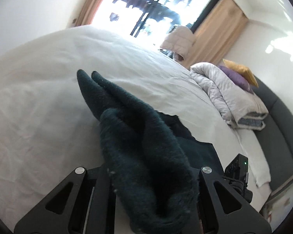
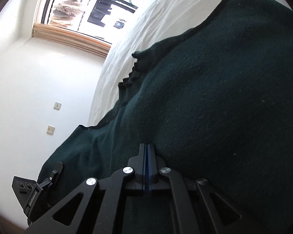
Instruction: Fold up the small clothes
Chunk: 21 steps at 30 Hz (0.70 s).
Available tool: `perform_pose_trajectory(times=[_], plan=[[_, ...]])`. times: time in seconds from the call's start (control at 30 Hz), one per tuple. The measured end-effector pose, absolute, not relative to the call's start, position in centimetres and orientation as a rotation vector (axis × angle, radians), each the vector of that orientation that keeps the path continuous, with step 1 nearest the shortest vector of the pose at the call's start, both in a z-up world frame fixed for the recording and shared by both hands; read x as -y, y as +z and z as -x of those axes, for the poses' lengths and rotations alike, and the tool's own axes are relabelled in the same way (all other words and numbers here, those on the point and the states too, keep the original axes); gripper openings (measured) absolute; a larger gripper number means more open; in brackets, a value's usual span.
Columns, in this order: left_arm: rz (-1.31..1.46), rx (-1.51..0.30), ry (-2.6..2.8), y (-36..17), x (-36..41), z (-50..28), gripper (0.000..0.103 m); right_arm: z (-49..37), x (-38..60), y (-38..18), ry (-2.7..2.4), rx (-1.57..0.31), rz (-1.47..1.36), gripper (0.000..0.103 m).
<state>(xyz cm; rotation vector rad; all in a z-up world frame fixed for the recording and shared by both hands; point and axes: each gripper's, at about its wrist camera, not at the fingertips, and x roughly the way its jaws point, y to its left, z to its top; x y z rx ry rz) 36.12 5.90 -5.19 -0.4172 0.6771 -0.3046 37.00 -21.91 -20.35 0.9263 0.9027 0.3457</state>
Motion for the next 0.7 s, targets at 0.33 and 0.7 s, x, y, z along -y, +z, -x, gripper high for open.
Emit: perform_pose_trajectory(times=[0.33, 0.7], plan=[[-0.103, -0.704, -0.456, -9.0, 11.1, -32.7, 0.011, -37.0, 28.9, -19.6, 0.473, -0.832, -1.145, 0.062], [-0.319, -0.619, -0.385, -12.3, 13.2, -30.2, 0.011, -40.1, 26.2, -18.2, 0.496, -1.002, -1.033, 0.068]])
